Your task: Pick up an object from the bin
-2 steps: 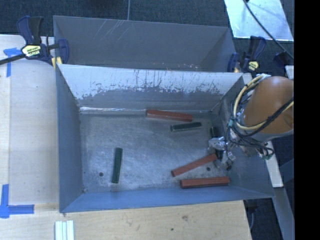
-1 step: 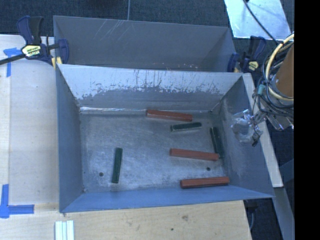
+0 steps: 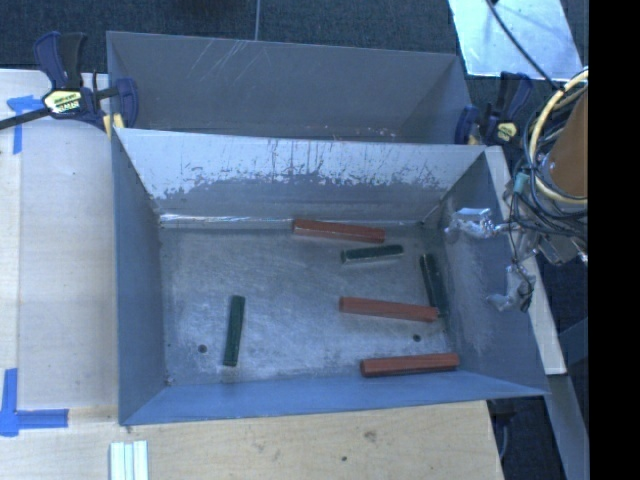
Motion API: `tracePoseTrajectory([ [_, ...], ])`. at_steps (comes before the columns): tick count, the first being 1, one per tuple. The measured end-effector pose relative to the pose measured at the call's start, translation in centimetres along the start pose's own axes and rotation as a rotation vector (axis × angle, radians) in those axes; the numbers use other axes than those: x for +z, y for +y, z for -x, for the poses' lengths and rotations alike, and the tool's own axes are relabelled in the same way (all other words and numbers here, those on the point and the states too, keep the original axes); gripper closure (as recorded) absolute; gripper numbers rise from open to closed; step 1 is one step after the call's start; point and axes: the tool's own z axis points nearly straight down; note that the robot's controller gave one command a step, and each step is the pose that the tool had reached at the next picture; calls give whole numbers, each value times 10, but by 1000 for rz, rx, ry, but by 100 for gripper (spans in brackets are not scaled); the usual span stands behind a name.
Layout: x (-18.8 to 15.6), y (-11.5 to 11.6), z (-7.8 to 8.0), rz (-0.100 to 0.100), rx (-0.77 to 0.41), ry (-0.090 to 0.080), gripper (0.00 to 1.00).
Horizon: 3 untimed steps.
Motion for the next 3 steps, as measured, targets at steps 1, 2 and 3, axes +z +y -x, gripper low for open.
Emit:
tracePoseTrajectory([
  [1,152,56,10,6,-82,5,0],
  [2,147,53,12,0,-81,-2,100],
  [3,4,84,12,-4,-68,-6,100],
])
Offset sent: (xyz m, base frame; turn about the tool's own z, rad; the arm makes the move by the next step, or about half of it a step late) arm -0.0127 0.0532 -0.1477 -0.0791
